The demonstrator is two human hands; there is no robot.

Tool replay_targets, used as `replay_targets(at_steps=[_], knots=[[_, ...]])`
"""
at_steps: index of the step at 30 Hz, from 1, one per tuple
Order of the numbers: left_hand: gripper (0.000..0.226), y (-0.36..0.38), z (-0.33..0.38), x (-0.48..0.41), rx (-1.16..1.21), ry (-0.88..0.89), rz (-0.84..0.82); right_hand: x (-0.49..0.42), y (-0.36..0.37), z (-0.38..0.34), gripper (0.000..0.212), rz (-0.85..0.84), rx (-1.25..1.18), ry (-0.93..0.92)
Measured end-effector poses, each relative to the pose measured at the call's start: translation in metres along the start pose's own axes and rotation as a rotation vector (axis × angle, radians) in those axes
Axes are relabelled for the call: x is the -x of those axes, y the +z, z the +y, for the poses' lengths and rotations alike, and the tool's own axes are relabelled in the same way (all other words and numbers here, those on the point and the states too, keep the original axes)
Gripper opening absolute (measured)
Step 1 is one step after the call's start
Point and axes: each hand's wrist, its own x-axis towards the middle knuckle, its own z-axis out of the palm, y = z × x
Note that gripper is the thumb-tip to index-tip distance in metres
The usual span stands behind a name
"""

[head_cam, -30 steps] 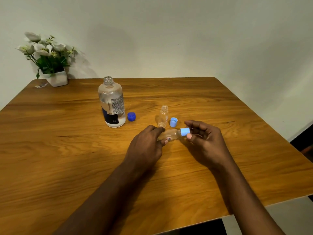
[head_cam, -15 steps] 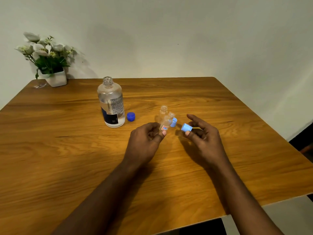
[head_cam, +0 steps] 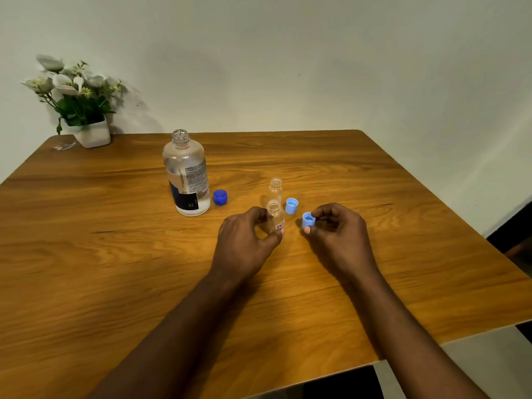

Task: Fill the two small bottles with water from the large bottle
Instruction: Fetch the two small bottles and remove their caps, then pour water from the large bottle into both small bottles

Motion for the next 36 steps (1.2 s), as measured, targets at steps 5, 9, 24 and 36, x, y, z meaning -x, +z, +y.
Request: replay_targets(at_steps=[5,9,24,36], knots=[[0.033,0.001,0.0,-0.002,-0.103,0.033,0.019,-0.004,0.001,0.003,0.044,-0.018,0.06,0.04],[0.038,0.002,-0.002,-0.001,-0.134,0.021,0.002,-0.006,0.004,0.004,0.06,-0.042,0.154,0.054],[0.049,-0.025,-0.003,0.024,-0.103,0.036,0.063,0.037,-0.005,-0.013,0.023,0.147,0.015,0.051],[0.04,-0.086,-0.045,0.044,-0.002,-0.203,0.314,0.076,0.095,-0.06,0.044,-0.178,-0.033,-0.171]])
